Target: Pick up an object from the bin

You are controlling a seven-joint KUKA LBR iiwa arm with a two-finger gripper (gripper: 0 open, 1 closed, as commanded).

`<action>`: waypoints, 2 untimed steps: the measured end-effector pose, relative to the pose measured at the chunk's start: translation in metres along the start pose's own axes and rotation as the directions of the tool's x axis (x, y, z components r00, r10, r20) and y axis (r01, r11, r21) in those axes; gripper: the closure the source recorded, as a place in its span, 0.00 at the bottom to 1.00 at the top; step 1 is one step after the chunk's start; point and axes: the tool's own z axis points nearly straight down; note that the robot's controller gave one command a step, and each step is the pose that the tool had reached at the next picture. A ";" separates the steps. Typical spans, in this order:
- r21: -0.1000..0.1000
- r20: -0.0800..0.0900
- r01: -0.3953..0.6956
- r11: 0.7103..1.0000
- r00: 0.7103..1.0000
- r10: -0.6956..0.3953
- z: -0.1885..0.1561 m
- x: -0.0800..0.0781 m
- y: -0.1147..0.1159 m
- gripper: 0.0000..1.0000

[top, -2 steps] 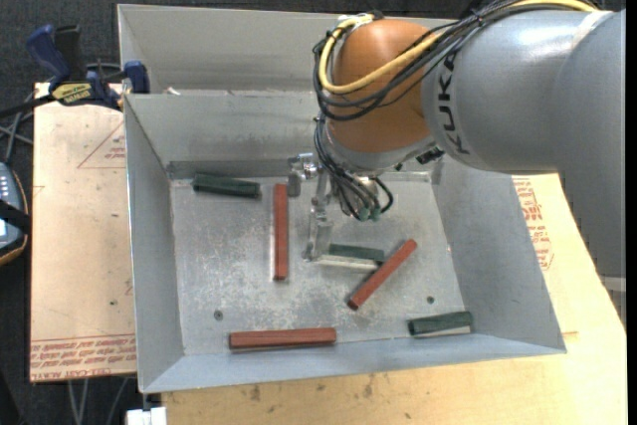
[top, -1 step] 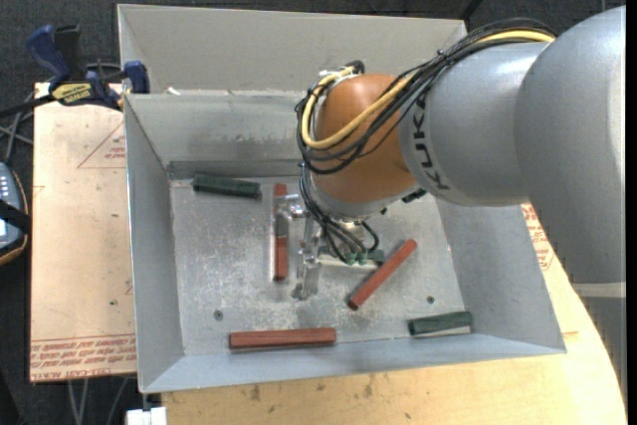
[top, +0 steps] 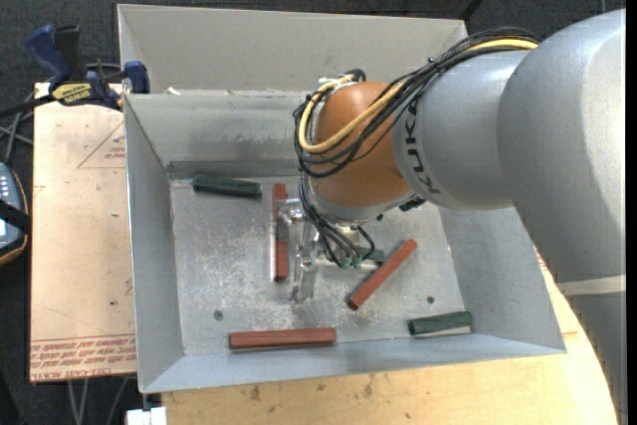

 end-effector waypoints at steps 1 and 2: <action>-0.001 -0.006 -0.036 0.999 0.999 0.036 0.016 -0.024 0.027 1.00; 0.000 0.007 -0.038 0.999 0.999 0.038 0.016 -0.026 0.025 0.00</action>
Offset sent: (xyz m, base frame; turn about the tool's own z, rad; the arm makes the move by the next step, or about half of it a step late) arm 0.0000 0.0000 0.0000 0.0000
